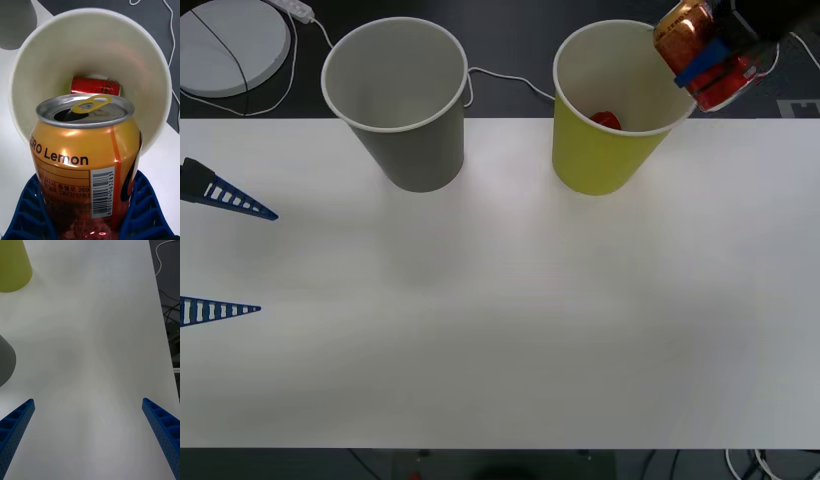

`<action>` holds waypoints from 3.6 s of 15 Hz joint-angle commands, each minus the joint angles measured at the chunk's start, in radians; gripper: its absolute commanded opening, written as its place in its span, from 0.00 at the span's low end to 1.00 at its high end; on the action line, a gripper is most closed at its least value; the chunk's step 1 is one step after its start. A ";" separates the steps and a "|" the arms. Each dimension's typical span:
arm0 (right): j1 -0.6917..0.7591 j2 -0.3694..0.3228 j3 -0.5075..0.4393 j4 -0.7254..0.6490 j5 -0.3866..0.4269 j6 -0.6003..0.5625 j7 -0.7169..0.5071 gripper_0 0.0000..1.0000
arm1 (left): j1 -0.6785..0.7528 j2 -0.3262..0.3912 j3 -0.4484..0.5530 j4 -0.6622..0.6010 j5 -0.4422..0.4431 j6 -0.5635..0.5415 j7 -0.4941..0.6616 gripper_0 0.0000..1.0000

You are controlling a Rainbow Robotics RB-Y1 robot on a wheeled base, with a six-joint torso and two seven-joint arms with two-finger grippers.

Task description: Put the can into the green bin and the plastic bottle into the gray bin

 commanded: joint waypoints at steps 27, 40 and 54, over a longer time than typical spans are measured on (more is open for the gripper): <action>0.006 -0.028 -0.042 0.003 -0.132 -0.002 0.177 1.00 | 0.000 0.000 0.000 0.000 0.000 0.000 0.000 1.00; 0.603 -0.229 -0.555 -0.264 -0.457 -0.016 0.643 1.00 | 0.000 0.000 0.000 0.000 0.000 0.000 0.000 1.00; 1.100 -0.154 -0.849 -0.388 -0.526 -0.009 1.051 1.00 | 0.000 0.000 0.000 0.000 0.000 0.000 0.000 1.00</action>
